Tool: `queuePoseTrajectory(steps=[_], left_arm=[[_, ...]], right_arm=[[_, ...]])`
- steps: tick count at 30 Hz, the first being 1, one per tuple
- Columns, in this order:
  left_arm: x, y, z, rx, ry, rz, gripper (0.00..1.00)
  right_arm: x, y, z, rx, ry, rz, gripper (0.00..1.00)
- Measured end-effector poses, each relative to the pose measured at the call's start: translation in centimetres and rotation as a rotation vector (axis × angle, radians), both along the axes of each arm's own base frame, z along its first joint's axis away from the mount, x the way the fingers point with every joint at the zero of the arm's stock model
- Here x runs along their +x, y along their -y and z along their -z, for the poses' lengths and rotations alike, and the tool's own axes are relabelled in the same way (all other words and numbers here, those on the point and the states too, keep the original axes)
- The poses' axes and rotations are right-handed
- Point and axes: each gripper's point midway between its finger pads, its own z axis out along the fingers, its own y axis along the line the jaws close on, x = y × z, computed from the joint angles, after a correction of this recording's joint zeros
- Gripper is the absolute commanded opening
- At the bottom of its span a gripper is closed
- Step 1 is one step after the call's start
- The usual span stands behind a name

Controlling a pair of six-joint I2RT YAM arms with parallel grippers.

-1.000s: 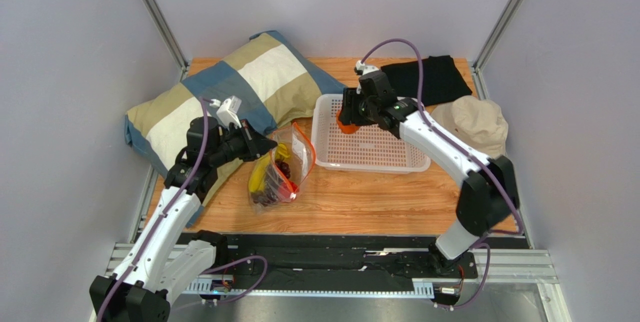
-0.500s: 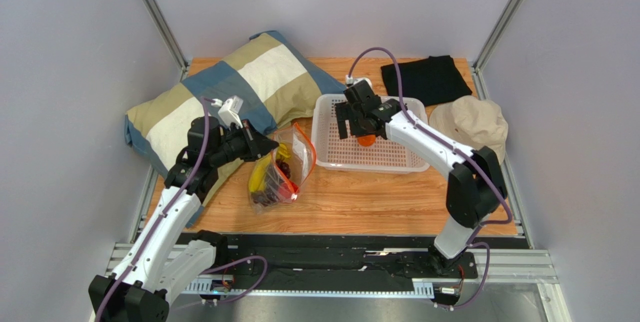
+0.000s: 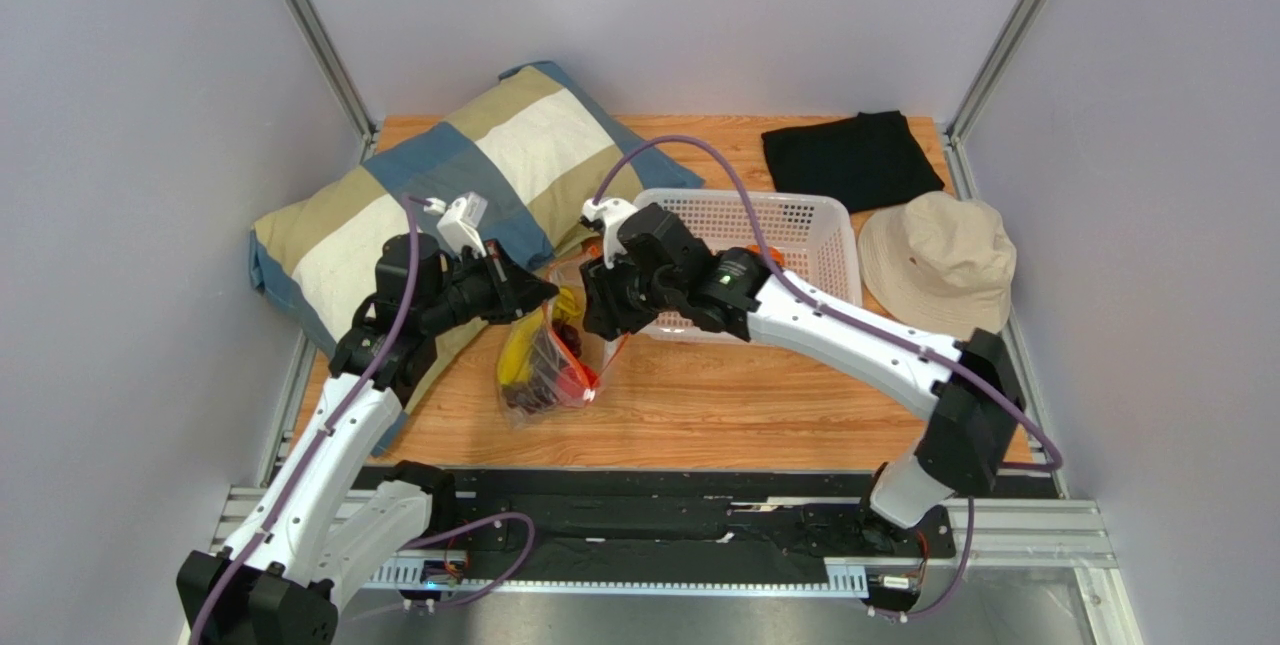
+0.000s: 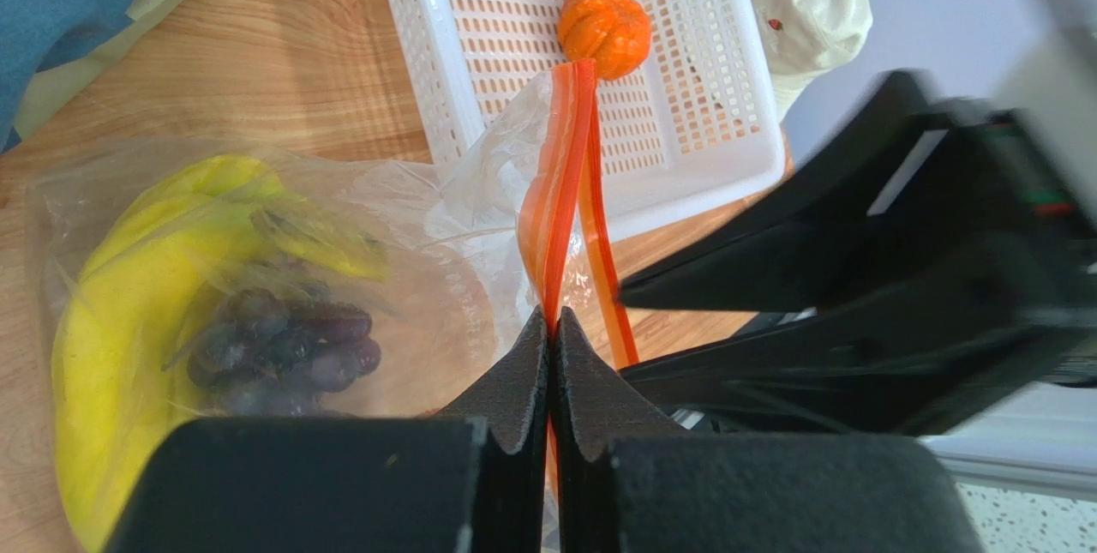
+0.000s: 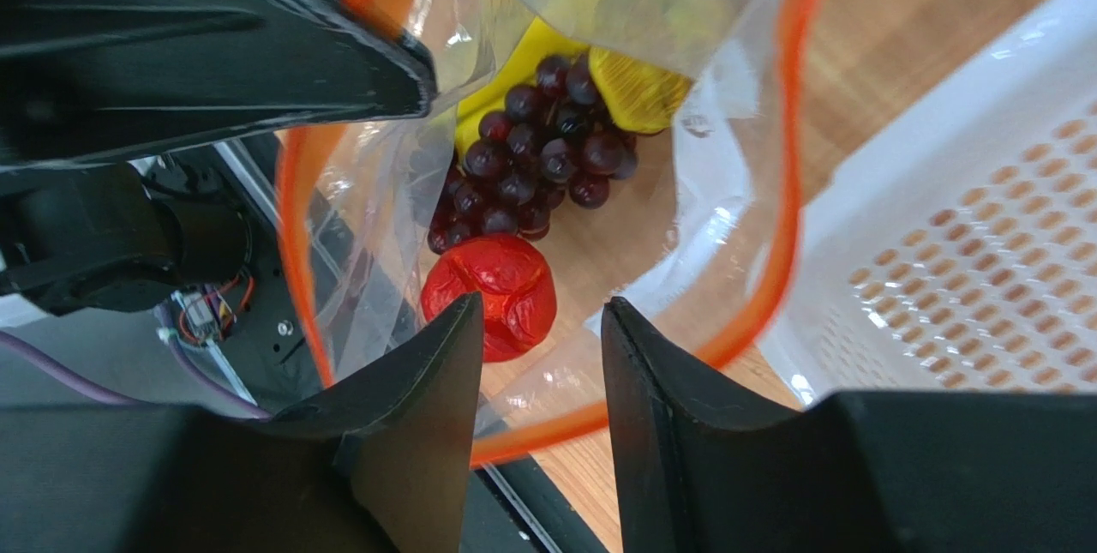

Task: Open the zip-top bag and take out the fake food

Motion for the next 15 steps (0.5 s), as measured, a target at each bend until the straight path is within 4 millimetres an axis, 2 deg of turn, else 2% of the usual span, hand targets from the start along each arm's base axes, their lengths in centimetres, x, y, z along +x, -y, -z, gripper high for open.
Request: queuePoseTrajectory(steps=[3, 6, 11, 15], left_arm=[[-0.1, 0.1, 0.0, 0.000, 0.000, 0.004, 0.00], [-0.1, 0.1, 0.1, 0.001, -0.003, 0.004, 0.00], [0.2, 0.2, 0.8, 0.004, -0.032, 0.000, 0.00], [0.1, 0.6, 1.0, 0.004, -0.043, 0.010, 0.00]], right_arm=[[-0.4, -1.4, 3.3, -0.036, -0.070, -0.048, 0.49], [-1.1, -2.5, 5.8, -0.051, -0.137, -0.098, 0.59], [-2.5, -3.6, 7.8, -0.017, -0.205, -0.164, 0.69], [-3.4, -3.7, 9.1, -0.001, -0.239, -0.185, 0.76]])
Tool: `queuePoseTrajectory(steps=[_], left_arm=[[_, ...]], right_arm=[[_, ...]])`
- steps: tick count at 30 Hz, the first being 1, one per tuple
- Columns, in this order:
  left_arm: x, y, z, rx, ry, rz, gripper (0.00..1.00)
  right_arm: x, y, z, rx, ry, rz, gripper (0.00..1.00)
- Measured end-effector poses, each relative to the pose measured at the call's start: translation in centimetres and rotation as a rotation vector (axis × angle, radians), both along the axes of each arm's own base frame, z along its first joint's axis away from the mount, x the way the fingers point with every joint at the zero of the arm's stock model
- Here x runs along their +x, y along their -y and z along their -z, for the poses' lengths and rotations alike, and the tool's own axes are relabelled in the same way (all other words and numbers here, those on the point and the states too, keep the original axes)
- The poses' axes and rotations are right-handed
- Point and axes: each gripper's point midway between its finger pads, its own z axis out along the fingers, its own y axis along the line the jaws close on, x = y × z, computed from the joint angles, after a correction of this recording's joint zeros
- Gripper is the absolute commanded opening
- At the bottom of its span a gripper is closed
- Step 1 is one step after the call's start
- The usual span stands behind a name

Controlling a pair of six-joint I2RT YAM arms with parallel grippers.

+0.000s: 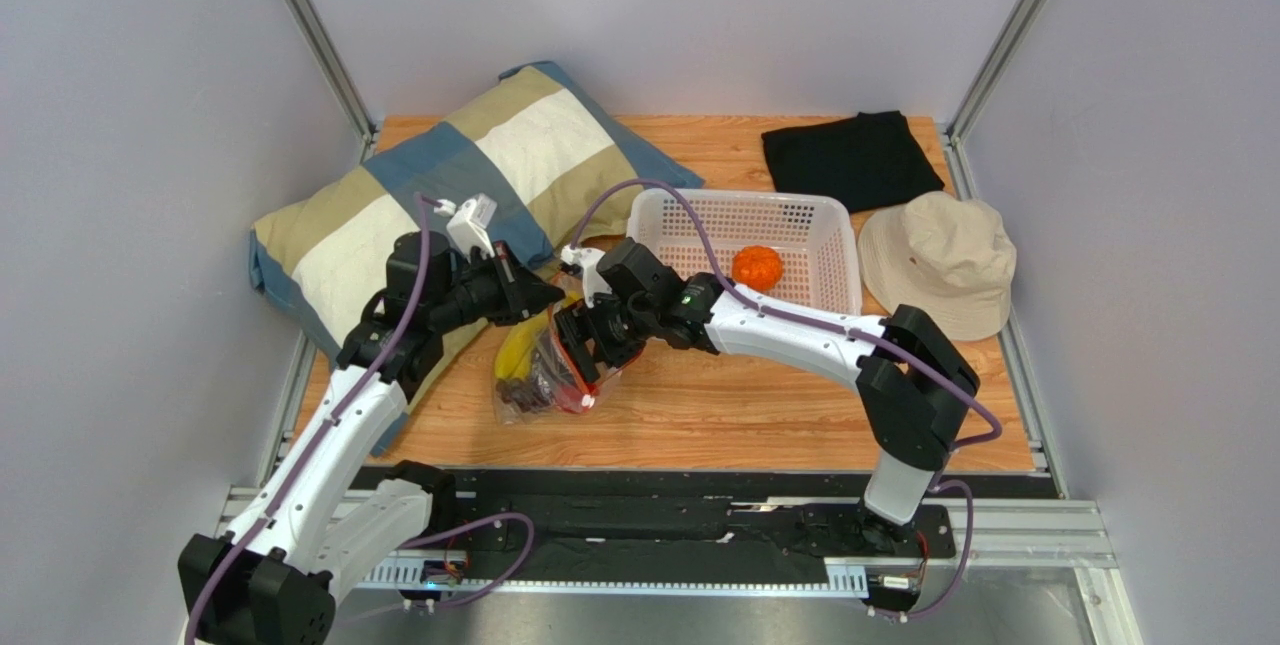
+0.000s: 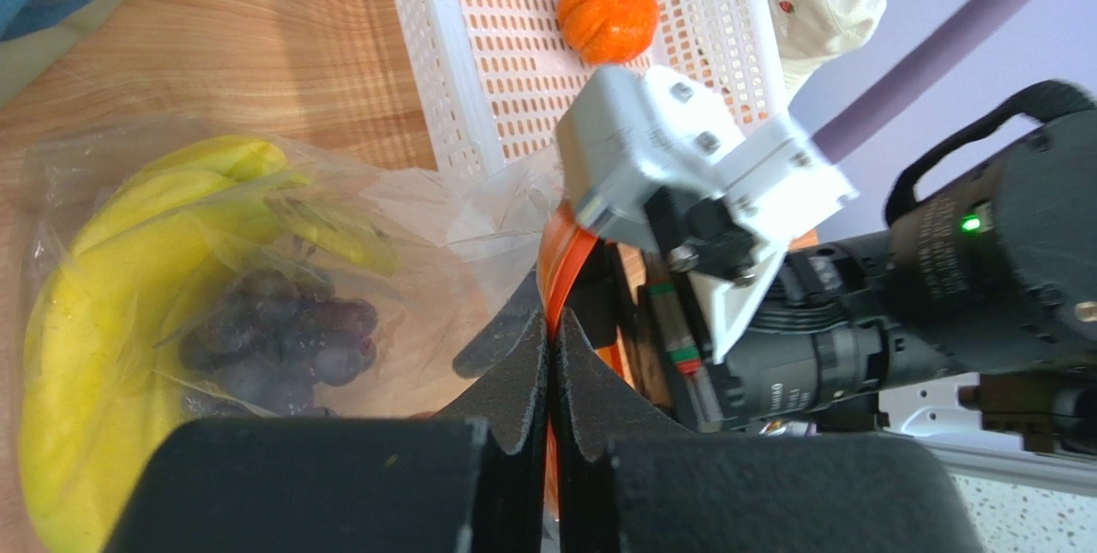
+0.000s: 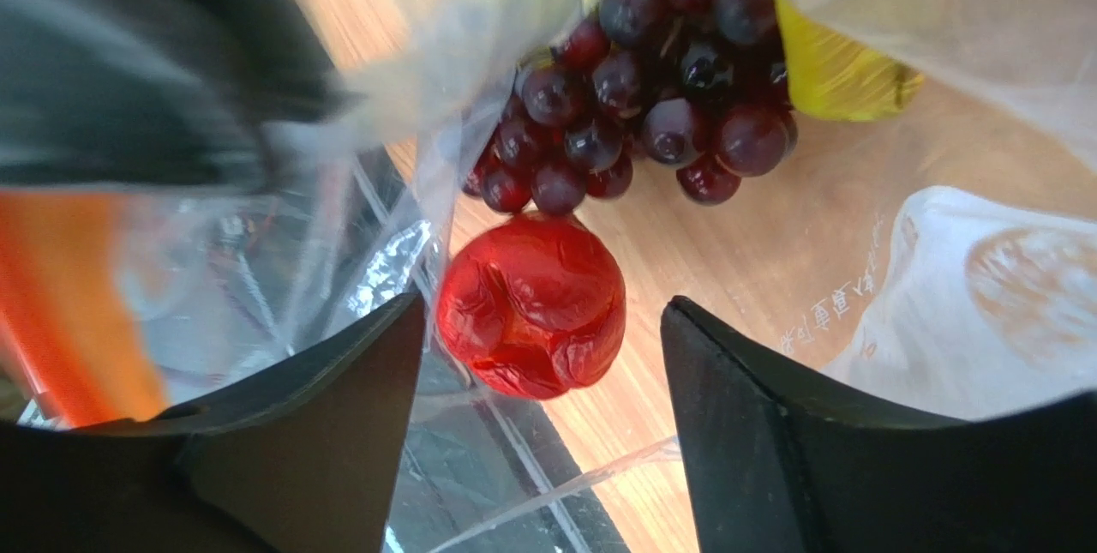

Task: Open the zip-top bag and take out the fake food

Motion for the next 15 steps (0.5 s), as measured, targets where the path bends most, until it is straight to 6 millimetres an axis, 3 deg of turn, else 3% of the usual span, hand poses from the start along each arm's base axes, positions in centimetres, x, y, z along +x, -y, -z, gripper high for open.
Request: queuePoseTrajectory(steps=[7, 15], left_arm=[[-0.2, 1.0, 1.3, 0.006, -0.031, 0.021, 0.00], [-1.0, 1.3, 4.8, 0.062, -0.100, 0.011, 0.00]], right_arm=[[-0.9, -0.4, 1.9, 0.011, -0.009, -0.004, 0.82], [-1.9, -0.6, 6.3, 0.003, -0.013, 0.036, 0.85]])
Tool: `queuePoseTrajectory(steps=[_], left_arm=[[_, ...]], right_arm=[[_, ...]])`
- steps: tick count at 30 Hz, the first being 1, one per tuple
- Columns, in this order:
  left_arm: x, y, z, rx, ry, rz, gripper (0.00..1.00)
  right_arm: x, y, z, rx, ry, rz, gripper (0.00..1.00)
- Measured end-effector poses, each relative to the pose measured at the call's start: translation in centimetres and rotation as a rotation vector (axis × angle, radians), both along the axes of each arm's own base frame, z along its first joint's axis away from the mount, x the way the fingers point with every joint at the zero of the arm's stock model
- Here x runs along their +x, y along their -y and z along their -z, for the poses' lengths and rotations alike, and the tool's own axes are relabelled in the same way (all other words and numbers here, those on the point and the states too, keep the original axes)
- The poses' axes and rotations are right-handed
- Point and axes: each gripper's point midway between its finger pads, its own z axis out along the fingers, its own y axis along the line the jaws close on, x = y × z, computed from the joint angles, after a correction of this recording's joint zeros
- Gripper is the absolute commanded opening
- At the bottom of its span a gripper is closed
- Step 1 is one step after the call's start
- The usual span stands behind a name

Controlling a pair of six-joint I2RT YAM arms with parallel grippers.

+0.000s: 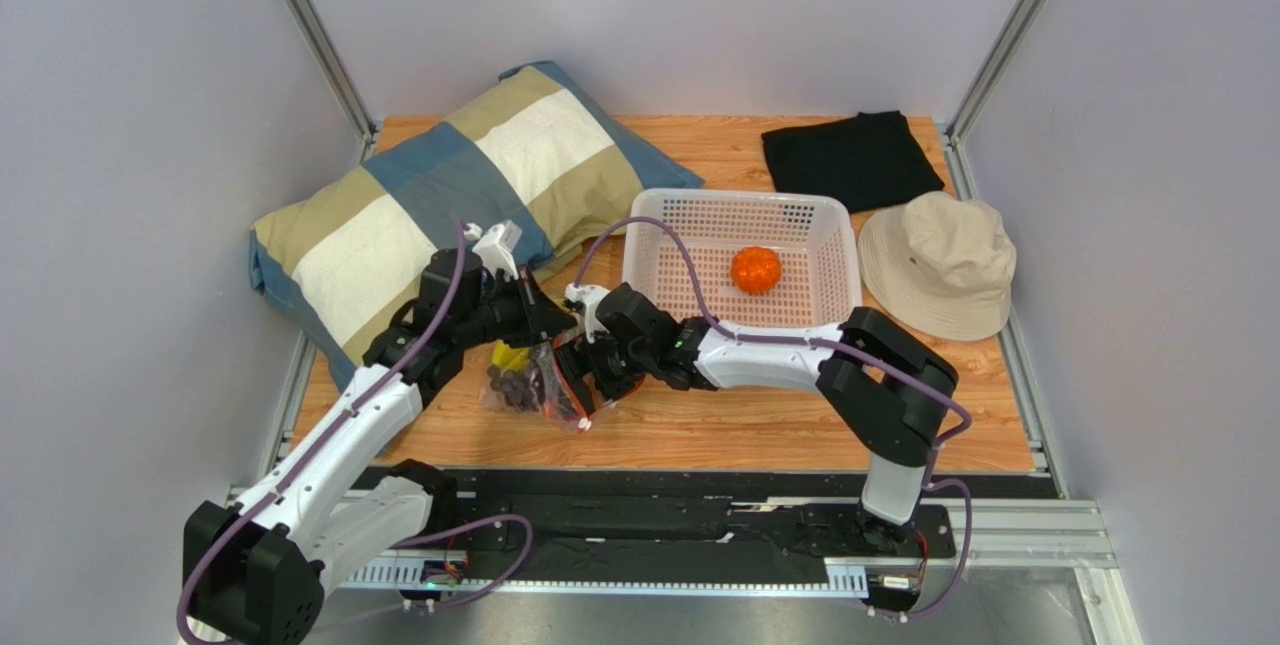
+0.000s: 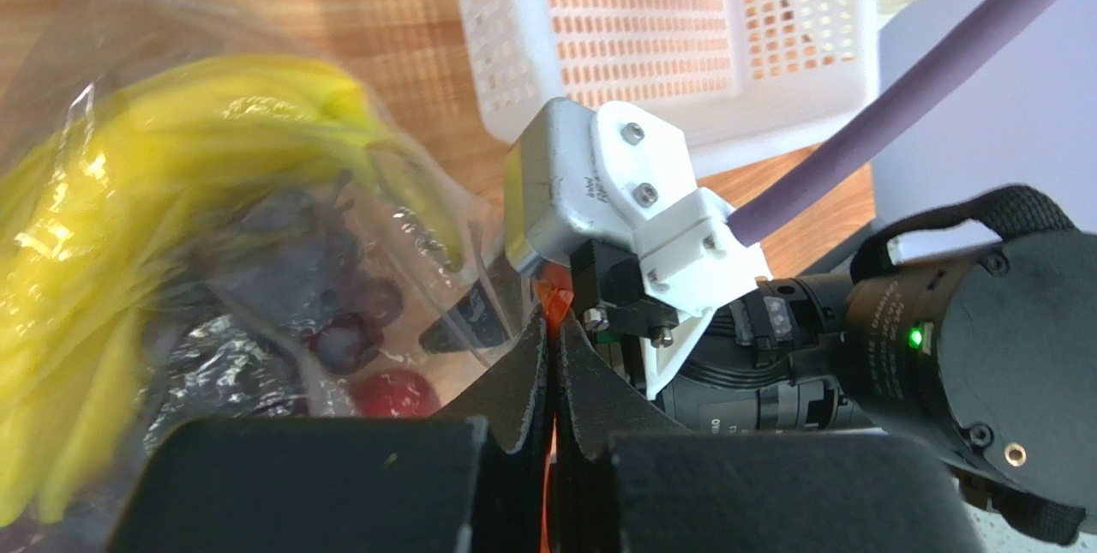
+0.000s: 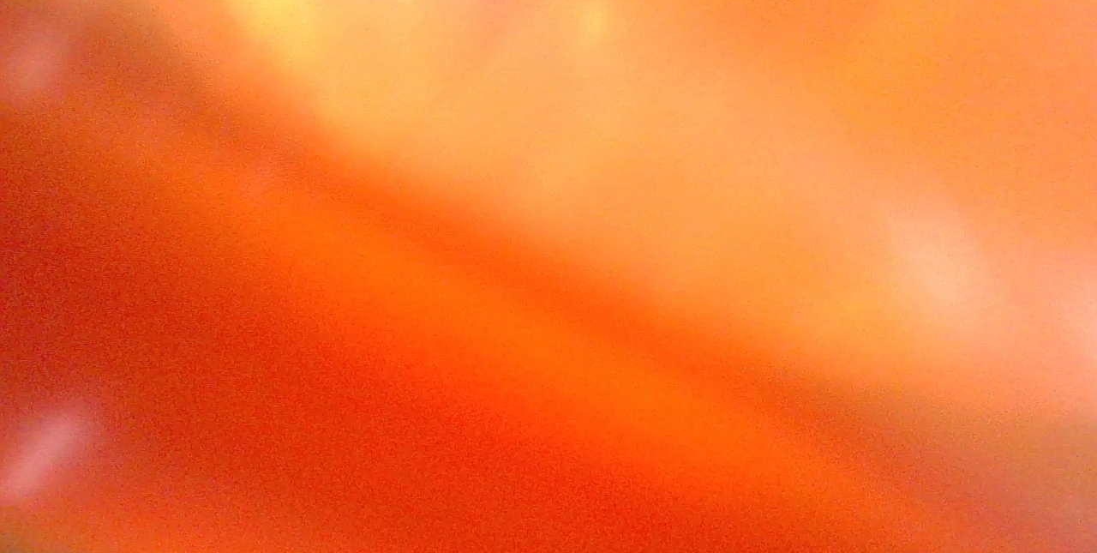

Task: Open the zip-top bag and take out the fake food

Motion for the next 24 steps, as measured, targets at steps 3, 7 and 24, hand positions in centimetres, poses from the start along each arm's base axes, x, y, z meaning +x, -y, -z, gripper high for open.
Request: queuePoseTrajectory(steps=[3, 7, 24], left_arm=[[-0.4, -0.5, 1.3, 0.018, -0.018, -0.025, 0.00], [-0.6, -1.1, 1.7, 0.023, -0.013, -0.059, 0.00], [-0.2, -0.8, 1.1, 0.016, 0.023, -0.041, 0.00]], right_arm=[[-0.3, 0.1, 1.6, -0.002, 0.003, 0.029, 0.84], [0.1, -0.4, 2.5, 0.007, 0.012, 0.070, 0.66], [0.8, 2.9, -7.6, 0.003, 0.161, 0.229, 0.27]])
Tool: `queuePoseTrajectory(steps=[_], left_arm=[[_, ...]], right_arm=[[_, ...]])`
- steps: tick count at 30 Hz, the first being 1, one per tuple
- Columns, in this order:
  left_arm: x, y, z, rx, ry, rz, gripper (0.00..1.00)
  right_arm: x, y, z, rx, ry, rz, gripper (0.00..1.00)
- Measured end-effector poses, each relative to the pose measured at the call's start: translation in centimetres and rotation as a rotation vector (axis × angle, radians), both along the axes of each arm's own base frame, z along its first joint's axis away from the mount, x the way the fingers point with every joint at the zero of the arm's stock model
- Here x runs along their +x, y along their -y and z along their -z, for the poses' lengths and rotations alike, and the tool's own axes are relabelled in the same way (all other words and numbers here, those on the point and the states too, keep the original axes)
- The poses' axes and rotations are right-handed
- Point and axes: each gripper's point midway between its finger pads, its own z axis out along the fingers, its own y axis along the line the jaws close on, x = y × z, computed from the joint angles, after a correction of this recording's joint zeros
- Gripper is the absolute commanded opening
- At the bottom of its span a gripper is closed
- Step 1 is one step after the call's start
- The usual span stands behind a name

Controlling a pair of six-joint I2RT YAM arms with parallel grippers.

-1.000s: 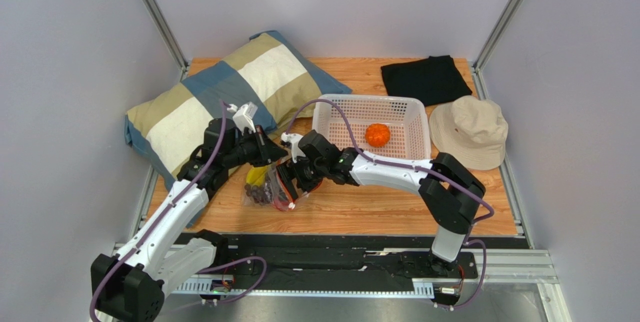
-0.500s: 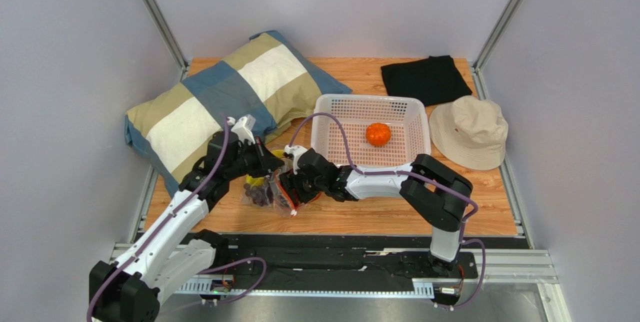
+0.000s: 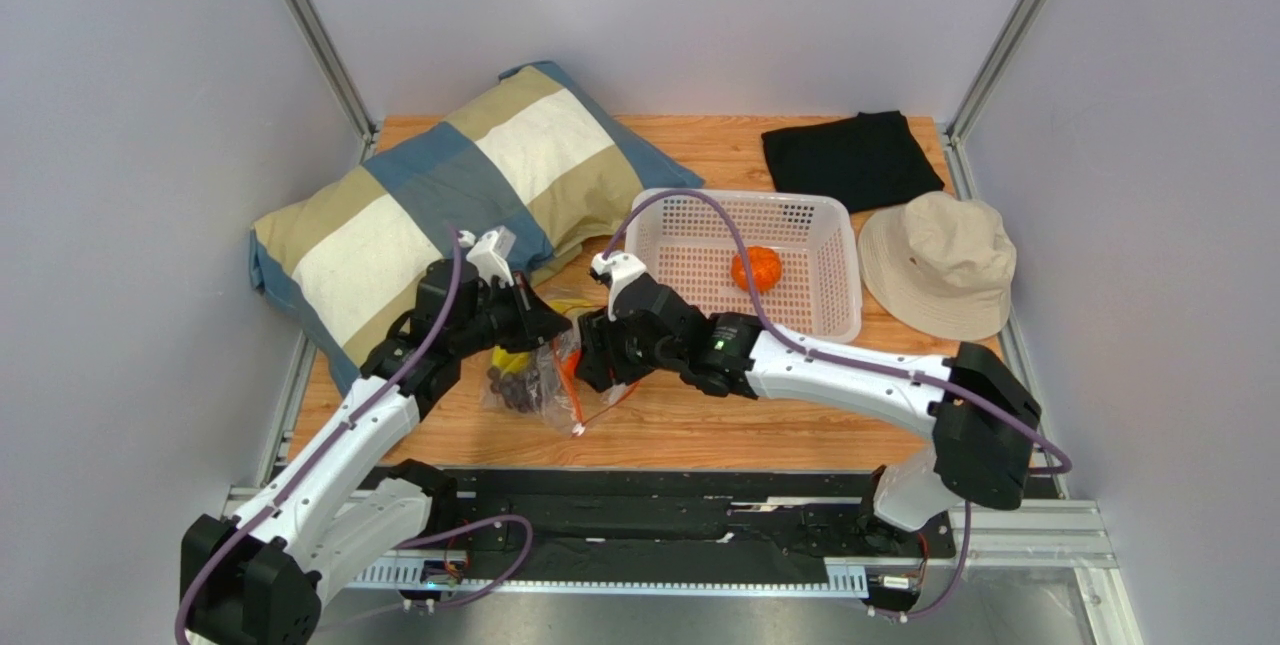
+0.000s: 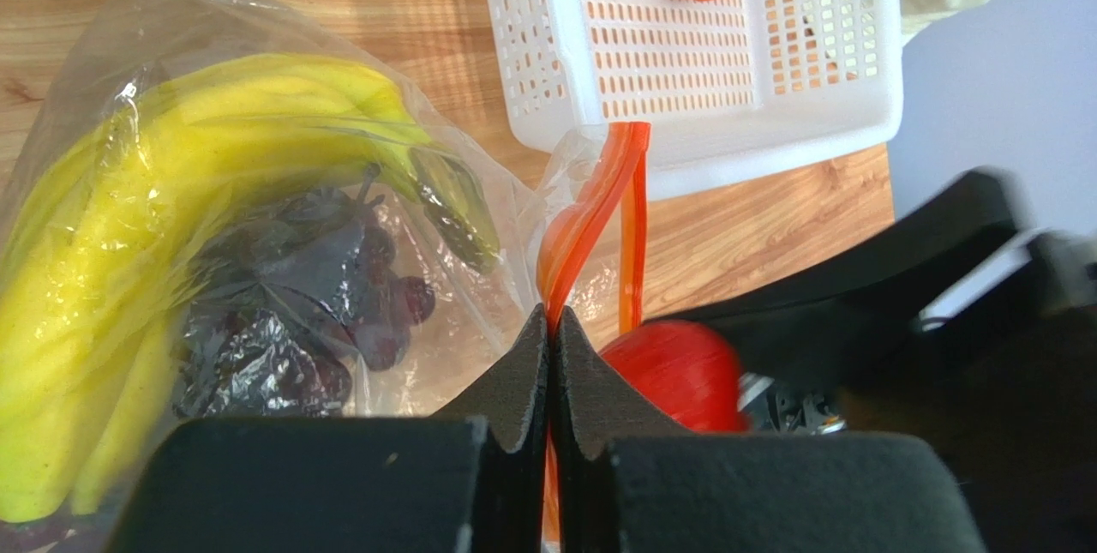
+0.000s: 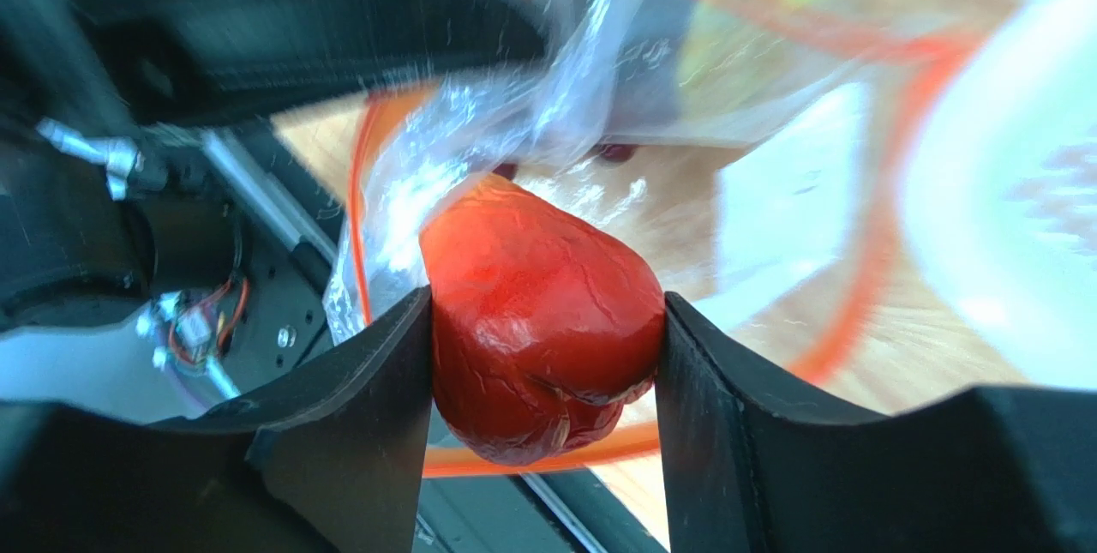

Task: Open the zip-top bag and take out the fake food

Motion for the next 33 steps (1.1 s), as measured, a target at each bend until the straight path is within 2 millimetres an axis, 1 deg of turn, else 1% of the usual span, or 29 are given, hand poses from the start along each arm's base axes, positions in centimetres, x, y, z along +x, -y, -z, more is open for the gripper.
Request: queuePoseTrajectory(steps=[2, 3, 7, 8, 10, 13, 14, 15, 16, 17, 18, 19, 21, 23, 24, 26, 30, 32, 33], left_arm=[[-0.1, 0.1, 0.0, -0.003, 0.000, 0.008, 0.00], [-0.1, 0.1, -0.1, -0.004, 0.000, 0.012, 0.00], [-0.2, 0.2, -0.1, -0.007, -0.001, 0.018, 0.00], [-0.2, 0.2, -0.1, -0.007, -0.001, 0.019, 0.00], [-0.3, 0.3, -0.1, -0.009, -0.002, 0.022, 0.00], [-0.3, 0.4, -0.2, -0.015, -0.002, 0.030, 0.00], [-0.3, 0.5, -0.2, -0.018, 0.000, 0.034, 0.00], [-0.3, 0.5, -0.3, -0.019, 0.002, 0.035, 0.00], [-0.3, 0.6, -0.3, -0.022, 0.004, 0.038, 0.00], [-0.2, 0.6, -0.3, -0.023, 0.004, 0.039, 0.00], [-0.3, 0.6, -0.3, -0.024, 0.004, 0.041, 0.00], [-0.2, 0.7, -0.4, -0.024, 0.005, 0.041, 0.00], [-0.1, 0.7, -0.7, -0.027, 0.010, 0.043, 0.00], [-0.1, 0.9, -1.1, -0.033, 0.018, 0.048, 0.00], [0.0, 1.0, -1.5, -0.037, 0.024, 0.053, 0.00], [0.0, 1.2, -2.1, -0.049, 0.034, 0.067, 0.00], [0.0, 1.7, -3.2, -0.073, 0.054, 0.097, 0.00], [0.0, 2.0, -3.7, -0.081, 0.061, 0.108, 0.00], [0.1, 2.0, -3.8, -0.084, 0.066, 0.112, 0.00]], right_arm=[[0.9, 0.9, -1.7, -0.023, 0.045, 0.047, 0.27], [1.4, 1.7, -2.5, -0.040, 0.072, 0.078, 0.27], [3.3, 5.8, -4.4, -0.093, 0.134, 0.189, 0.26], [4.3, 7.0, -4.9, -0.096, 0.146, 0.229, 0.26], [7.4, 10.5, -5.4, -0.111, 0.172, 0.348, 0.26], [11.5, 15.0, -4.6, -0.165, 0.180, 0.492, 0.27], [12.1, 15.6, -3.8, -0.190, 0.174, 0.506, 0.28], [13.9, 17.3, -2.9, -0.216, 0.159, 0.560, 0.36], [14.7, 17.9, -1.7, -0.243, 0.143, 0.575, 0.43], [15.2, 18.4, -0.5, -0.271, 0.123, 0.581, 0.51], [15.6, 18.7, 0.9, -0.306, 0.098, 0.581, 0.65], [16.0, 18.8, 2.2, -0.334, 0.075, 0.578, 0.70], [16.5, 18.6, 4.2, -0.378, 0.042, 0.559, 0.78], [16.8, 18.3, 5.5, -0.409, 0.025, 0.539, 0.81], [16.9, 18.3, 5.8, -0.417, 0.023, 0.533, 0.84], [17.1, 18.1, 5.6, -0.420, 0.028, 0.522, 0.85], [17.6, 17.7, 3.9, -0.420, 0.079, 0.517, 0.85], [16.7, 17.1, 2.5, -0.417, 0.119, 0.494, 0.82], [15.9, 16.4, 1.5, -0.403, 0.139, 0.470, 0.78]])
